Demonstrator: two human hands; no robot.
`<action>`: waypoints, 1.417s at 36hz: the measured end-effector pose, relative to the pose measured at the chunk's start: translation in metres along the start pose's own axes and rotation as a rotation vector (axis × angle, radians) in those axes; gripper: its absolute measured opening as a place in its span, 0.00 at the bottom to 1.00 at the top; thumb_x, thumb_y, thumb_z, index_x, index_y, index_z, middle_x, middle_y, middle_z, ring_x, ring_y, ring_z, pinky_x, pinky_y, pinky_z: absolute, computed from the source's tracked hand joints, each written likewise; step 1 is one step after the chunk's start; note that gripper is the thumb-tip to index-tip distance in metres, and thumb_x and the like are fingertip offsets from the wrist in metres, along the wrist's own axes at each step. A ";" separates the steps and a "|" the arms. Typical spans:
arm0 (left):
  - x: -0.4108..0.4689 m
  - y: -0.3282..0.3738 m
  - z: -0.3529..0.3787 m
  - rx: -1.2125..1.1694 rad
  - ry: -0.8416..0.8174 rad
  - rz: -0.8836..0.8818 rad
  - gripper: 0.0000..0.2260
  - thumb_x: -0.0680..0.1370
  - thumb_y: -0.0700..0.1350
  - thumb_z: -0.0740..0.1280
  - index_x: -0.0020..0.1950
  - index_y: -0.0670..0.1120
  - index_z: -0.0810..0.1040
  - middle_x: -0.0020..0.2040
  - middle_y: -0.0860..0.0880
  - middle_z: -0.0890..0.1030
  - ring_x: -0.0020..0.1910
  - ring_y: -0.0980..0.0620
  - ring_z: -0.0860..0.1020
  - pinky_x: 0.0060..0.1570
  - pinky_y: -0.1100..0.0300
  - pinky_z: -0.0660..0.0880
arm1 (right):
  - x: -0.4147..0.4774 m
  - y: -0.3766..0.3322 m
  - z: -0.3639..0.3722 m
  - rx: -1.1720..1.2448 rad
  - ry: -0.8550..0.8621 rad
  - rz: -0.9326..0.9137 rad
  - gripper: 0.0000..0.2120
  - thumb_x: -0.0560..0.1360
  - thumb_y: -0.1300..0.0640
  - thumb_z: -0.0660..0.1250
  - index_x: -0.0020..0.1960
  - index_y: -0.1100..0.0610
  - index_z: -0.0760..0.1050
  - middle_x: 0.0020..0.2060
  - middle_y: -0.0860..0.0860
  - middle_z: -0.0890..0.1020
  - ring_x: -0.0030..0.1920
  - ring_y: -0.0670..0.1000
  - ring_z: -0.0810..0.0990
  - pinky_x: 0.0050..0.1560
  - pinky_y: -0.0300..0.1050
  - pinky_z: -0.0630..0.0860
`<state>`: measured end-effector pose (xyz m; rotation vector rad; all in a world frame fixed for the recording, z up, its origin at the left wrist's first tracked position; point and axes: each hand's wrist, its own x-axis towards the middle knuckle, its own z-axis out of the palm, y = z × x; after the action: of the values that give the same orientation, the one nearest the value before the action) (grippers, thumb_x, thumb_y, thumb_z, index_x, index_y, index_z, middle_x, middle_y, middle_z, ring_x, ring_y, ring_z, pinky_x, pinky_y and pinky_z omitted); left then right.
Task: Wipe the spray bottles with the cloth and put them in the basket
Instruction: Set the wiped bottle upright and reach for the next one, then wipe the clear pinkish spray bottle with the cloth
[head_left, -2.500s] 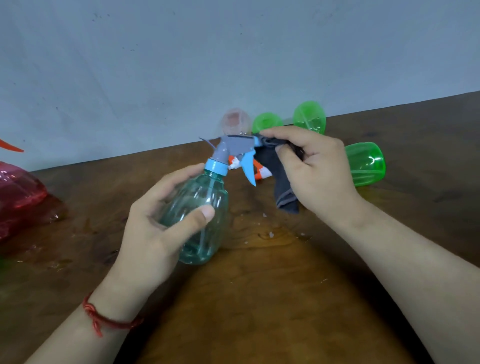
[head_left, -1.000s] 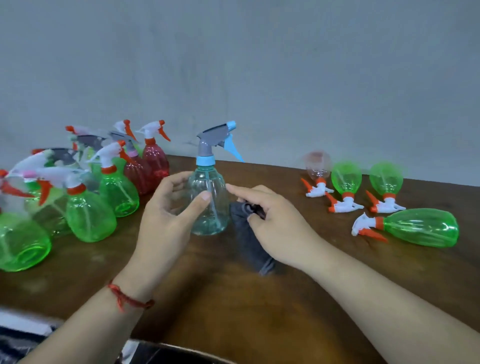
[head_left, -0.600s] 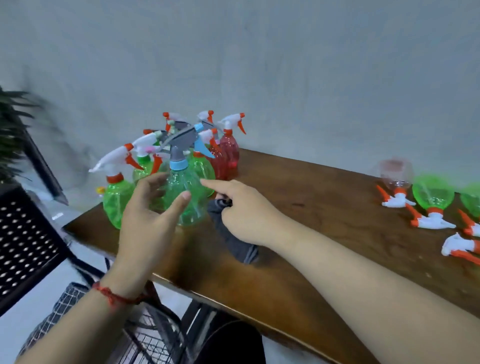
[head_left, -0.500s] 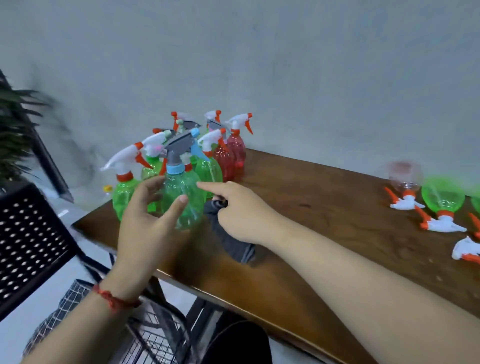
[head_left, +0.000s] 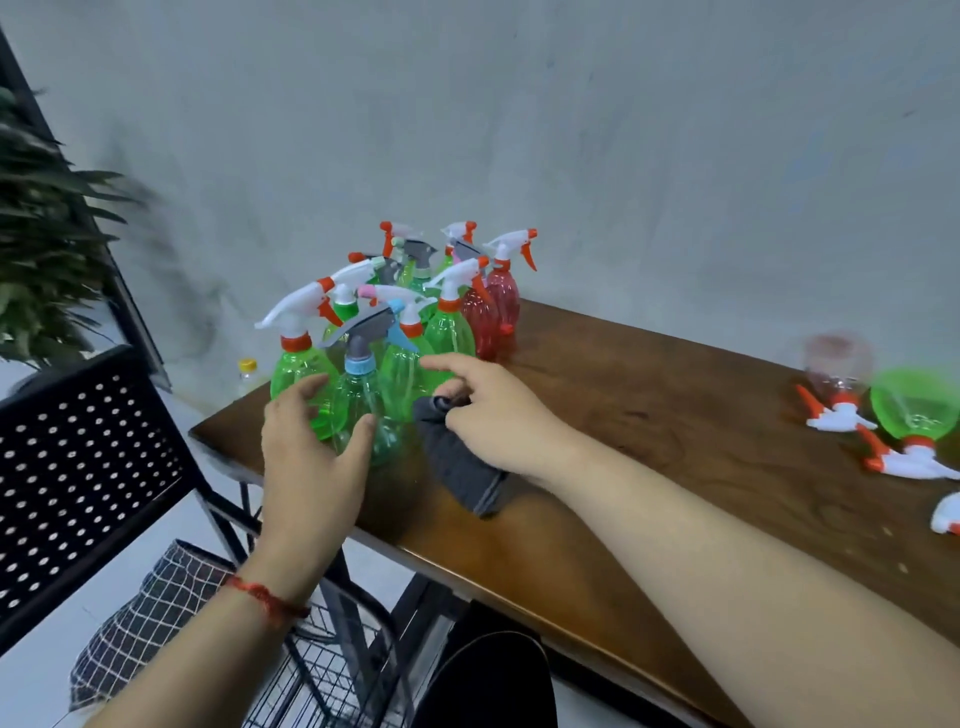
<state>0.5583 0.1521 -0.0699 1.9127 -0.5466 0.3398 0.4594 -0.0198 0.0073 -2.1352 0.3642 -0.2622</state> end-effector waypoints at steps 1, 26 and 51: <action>-0.005 0.006 -0.001 -0.030 0.013 0.027 0.23 0.81 0.48 0.74 0.74 0.49 0.72 0.67 0.53 0.73 0.70 0.50 0.74 0.70 0.41 0.75 | -0.004 0.002 -0.006 0.052 0.032 -0.005 0.32 0.77 0.69 0.62 0.72 0.40 0.75 0.52 0.44 0.81 0.44 0.47 0.80 0.34 0.36 0.73; -0.093 0.263 0.199 -0.490 -0.769 0.329 0.06 0.76 0.54 0.77 0.49 0.59 0.82 0.42 0.53 0.84 0.39 0.47 0.83 0.43 0.39 0.84 | -0.218 0.134 -0.211 0.507 0.509 -0.007 0.14 0.81 0.64 0.71 0.66 0.56 0.80 0.61 0.56 0.85 0.65 0.57 0.83 0.71 0.61 0.77; -0.025 0.354 0.484 0.656 -0.579 2.208 0.14 0.73 0.43 0.76 0.56 0.57 0.86 0.52 0.49 0.82 0.48 0.45 0.81 0.48 0.53 0.71 | -0.254 0.243 -0.309 0.731 1.111 -0.022 0.09 0.79 0.65 0.72 0.59 0.61 0.81 0.52 0.57 0.88 0.53 0.55 0.87 0.59 0.57 0.83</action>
<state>0.3454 -0.4041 0.0080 0.9658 -3.0701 1.3895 0.0848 -0.2962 -0.0375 -1.1058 0.7229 -1.3704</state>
